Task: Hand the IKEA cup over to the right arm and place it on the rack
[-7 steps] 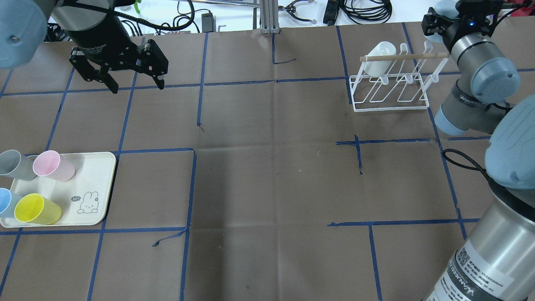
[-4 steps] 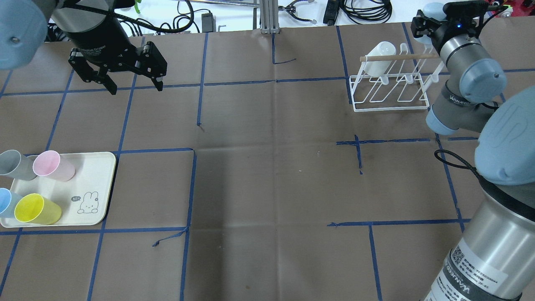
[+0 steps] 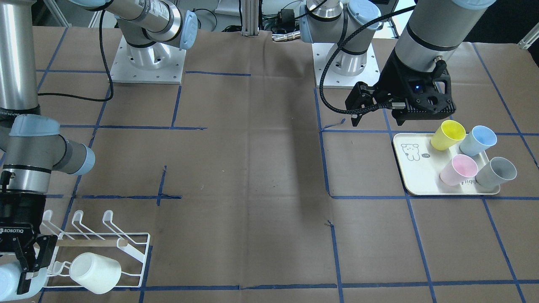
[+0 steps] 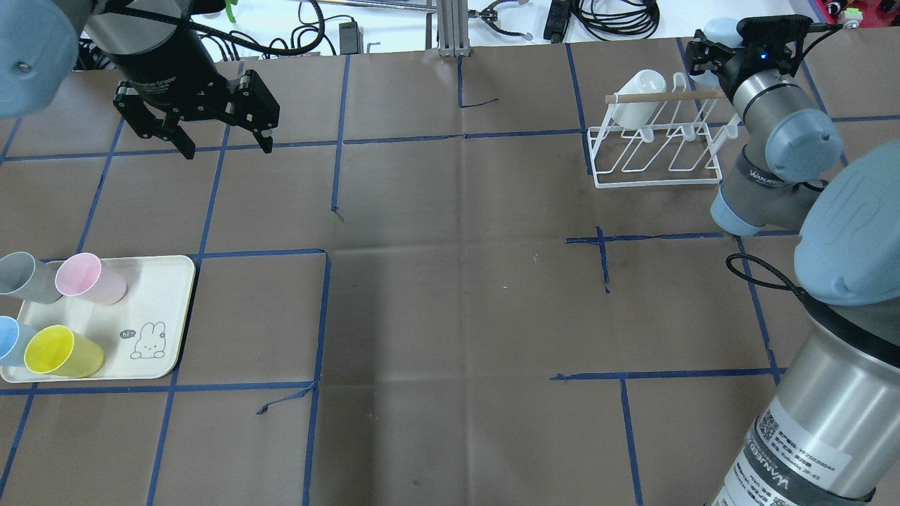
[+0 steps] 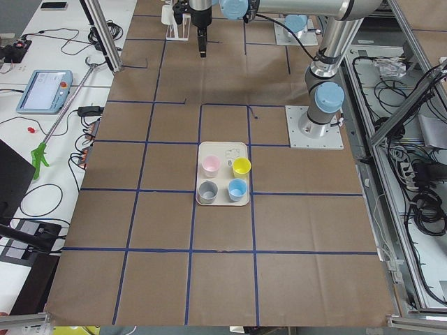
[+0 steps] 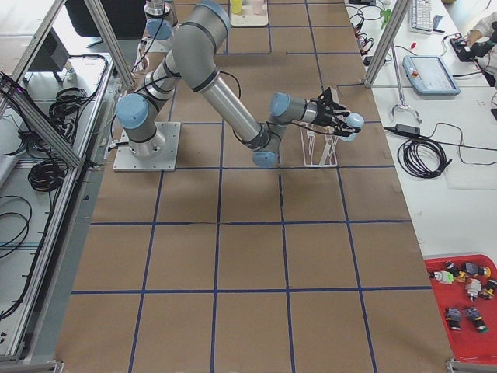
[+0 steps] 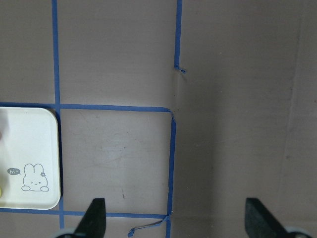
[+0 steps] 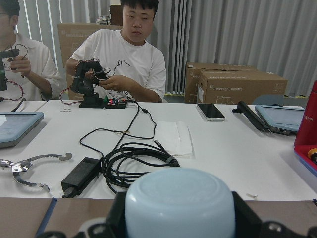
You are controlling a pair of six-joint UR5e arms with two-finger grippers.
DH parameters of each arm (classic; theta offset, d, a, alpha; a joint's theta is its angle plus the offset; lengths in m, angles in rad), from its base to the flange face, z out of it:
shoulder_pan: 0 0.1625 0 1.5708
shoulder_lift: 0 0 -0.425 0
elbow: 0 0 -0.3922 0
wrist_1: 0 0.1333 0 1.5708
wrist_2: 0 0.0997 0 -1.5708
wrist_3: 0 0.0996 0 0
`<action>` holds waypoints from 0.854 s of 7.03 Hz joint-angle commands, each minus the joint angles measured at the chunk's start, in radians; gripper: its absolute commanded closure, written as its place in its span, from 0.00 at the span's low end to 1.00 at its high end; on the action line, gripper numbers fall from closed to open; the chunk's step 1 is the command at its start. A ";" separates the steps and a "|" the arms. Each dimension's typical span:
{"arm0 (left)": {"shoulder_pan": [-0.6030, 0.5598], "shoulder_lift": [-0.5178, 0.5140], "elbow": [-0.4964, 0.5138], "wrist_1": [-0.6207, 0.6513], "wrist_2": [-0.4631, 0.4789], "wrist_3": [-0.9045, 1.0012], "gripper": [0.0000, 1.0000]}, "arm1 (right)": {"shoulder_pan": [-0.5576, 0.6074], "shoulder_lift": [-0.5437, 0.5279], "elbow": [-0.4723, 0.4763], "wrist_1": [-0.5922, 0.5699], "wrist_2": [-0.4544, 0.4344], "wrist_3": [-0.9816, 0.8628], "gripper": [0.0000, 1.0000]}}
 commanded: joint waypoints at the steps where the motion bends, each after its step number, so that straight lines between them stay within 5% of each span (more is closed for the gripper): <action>1: 0.000 0.001 0.000 0.000 0.000 0.000 0.01 | -0.001 -0.006 0.016 0.001 0.000 0.001 0.84; 2: 0.000 0.001 0.000 0.000 0.000 0.000 0.01 | -0.005 -0.011 0.024 0.003 0.000 0.000 0.72; 4: 0.000 0.002 0.000 0.000 0.000 0.000 0.01 | -0.006 -0.015 0.024 0.000 -0.002 -0.008 0.17; 5: 0.000 0.002 0.000 0.000 -0.001 0.000 0.01 | -0.006 -0.014 0.023 0.003 -0.002 -0.004 0.01; 6: 0.000 0.002 0.000 0.002 -0.003 0.000 0.01 | -0.006 -0.014 0.023 0.007 -0.002 0.000 0.01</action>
